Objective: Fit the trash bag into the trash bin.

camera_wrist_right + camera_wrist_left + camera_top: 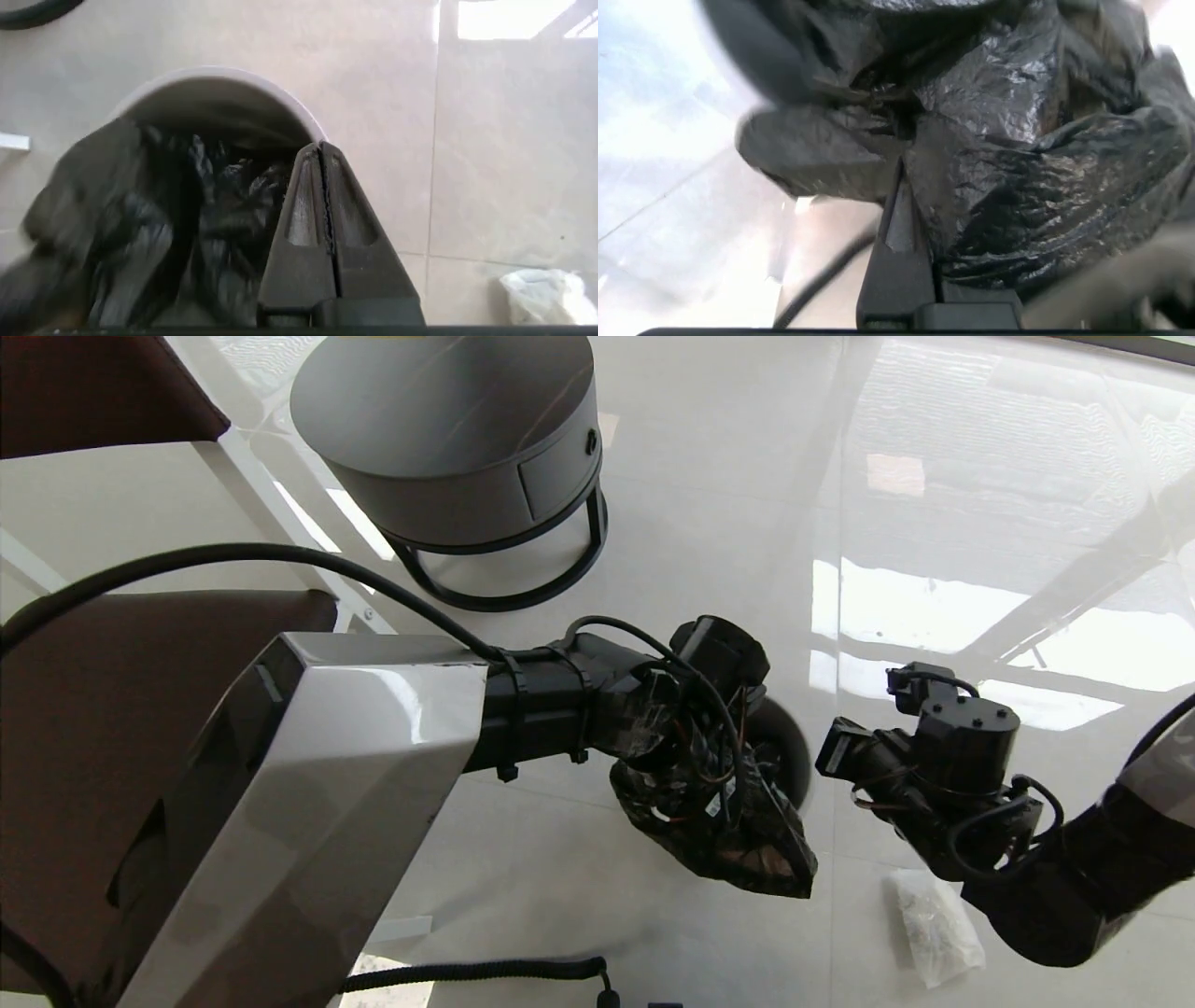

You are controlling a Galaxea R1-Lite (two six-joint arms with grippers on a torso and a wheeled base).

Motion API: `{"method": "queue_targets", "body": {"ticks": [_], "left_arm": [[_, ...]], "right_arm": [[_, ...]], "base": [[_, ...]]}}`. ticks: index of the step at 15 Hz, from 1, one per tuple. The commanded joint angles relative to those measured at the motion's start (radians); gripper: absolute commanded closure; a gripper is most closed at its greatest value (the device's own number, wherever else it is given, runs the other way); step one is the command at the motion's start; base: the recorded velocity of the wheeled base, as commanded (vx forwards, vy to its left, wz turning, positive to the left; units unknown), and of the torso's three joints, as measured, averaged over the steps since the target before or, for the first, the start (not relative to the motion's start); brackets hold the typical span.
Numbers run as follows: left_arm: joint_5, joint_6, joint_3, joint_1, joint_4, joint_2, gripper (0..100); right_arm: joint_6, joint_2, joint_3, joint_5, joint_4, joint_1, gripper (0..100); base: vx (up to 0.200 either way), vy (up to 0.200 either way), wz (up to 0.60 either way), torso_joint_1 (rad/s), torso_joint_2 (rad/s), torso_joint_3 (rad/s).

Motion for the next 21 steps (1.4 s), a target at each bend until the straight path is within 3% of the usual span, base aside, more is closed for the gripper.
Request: {"method": "queue_targets", "body": {"ticks": [1, 2, 7, 12, 17, 18, 20, 21], "left_arm": [[0.000, -0.007, 0.000, 0.016, -0.042, 0.007, 100], [0.000, -0.007, 0.000, 0.018, -0.102, -0.024, 100], [0.000, -0.002, 0.000, 0.018, -0.103, -0.057, 100], [-0.003, 0.007, 0.000, 0.018, -0.103, -0.028, 100], [-0.003, 0.056, 0.000, 0.013, -0.037, -0.014, 100], [-0.023, 0.061, 0.000, 0.013, -0.005, 0.003, 100], [-0.186, 0.107, 0.000, 0.013, 0.007, 0.052, 100], [-0.198, 0.124, 0.000, 0.005, -0.001, 0.049, 100]], "right_arm": [[-0.027, -0.084, 0.097, 0.000, -0.050, 0.026, 100], [-0.064, -0.106, 0.186, -0.002, -0.123, 0.061, 100], [-0.134, -0.106, 0.356, -0.034, -0.337, 0.164, 100], [-0.163, -0.118, 0.410, -0.109, -0.338, 0.261, 100], [-0.163, -0.127, 0.411, -0.112, -0.338, 0.284, 100], [-0.163, -0.127, 0.411, -0.112, -0.338, 0.284, 100], [-0.163, -0.127, 0.411, -0.112, -0.338, 0.284, 100], [-0.163, -0.127, 0.411, -0.112, -0.338, 0.284, 100]], "base": [[0.000, 0.000, 0.00, 0.000, 0.00, 0.000], [0.000, 0.000, 0.00, 0.000, 0.00, 0.000], [0.000, 0.000, 0.00, 0.000, 0.00, 0.000], [0.000, 0.000, 0.00, 0.000, 0.00, 0.000], [0.000, 0.000, 0.00, 0.000, 0.00, 0.000], [0.000, 0.000, 0.00, 0.000, 0.00, 0.000], [0.000, 0.000, 0.00, 0.000, 0.00, 0.000], [0.000, 0.000, 0.00, 0.000, 0.00, 0.000]]}}
